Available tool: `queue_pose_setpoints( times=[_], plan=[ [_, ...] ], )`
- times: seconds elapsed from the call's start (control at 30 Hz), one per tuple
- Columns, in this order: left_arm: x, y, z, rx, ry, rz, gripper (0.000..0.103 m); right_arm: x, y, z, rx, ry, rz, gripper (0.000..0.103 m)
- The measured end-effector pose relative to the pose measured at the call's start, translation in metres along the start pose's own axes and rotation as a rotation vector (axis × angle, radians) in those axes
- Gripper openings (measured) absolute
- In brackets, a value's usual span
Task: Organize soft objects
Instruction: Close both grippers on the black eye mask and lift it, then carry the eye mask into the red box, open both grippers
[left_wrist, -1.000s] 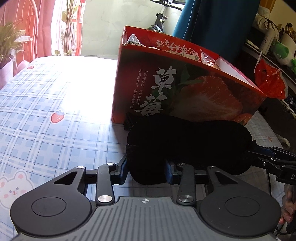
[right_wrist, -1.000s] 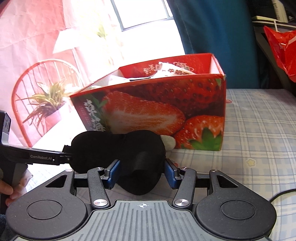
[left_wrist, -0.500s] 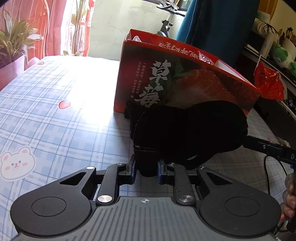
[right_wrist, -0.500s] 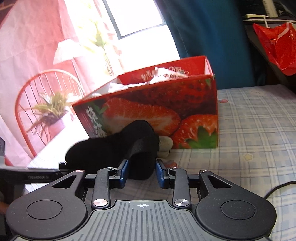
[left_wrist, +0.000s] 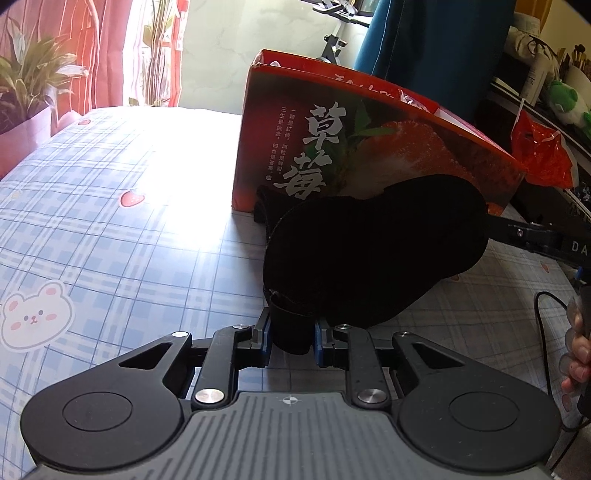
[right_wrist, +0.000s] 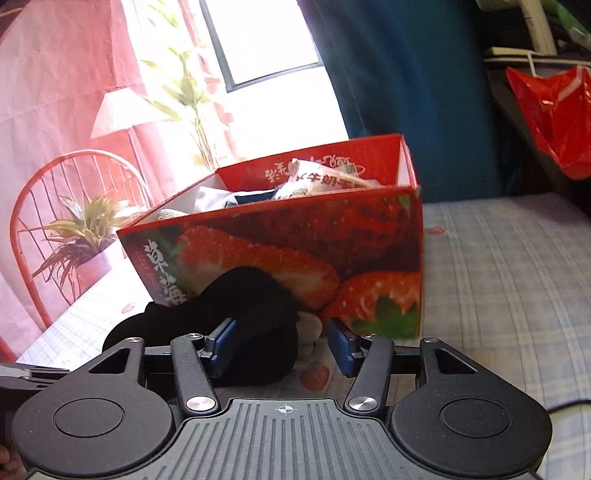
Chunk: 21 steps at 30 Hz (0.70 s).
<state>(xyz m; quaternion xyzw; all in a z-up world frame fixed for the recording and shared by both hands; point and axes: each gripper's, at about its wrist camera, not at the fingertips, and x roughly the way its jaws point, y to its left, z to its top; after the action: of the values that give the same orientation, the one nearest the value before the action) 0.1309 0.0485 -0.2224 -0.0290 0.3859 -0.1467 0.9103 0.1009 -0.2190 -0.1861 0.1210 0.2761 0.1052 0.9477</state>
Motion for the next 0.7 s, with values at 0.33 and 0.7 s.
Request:
queue_pose_setpoints(
  times=[0.33,0.7],
  plan=[
    [-0.001,-0.001,-0.003,0.0,-0.012,-0.005,0.023,0.014,0.012,0.006,-0.079,0.013,0.013,0.02],
    [-0.007,0.0,-0.005,0.0,-0.031,-0.025,0.019,-0.022,0.01,-0.023,-0.042,-0.004,-0.008,0.013]
  ],
)
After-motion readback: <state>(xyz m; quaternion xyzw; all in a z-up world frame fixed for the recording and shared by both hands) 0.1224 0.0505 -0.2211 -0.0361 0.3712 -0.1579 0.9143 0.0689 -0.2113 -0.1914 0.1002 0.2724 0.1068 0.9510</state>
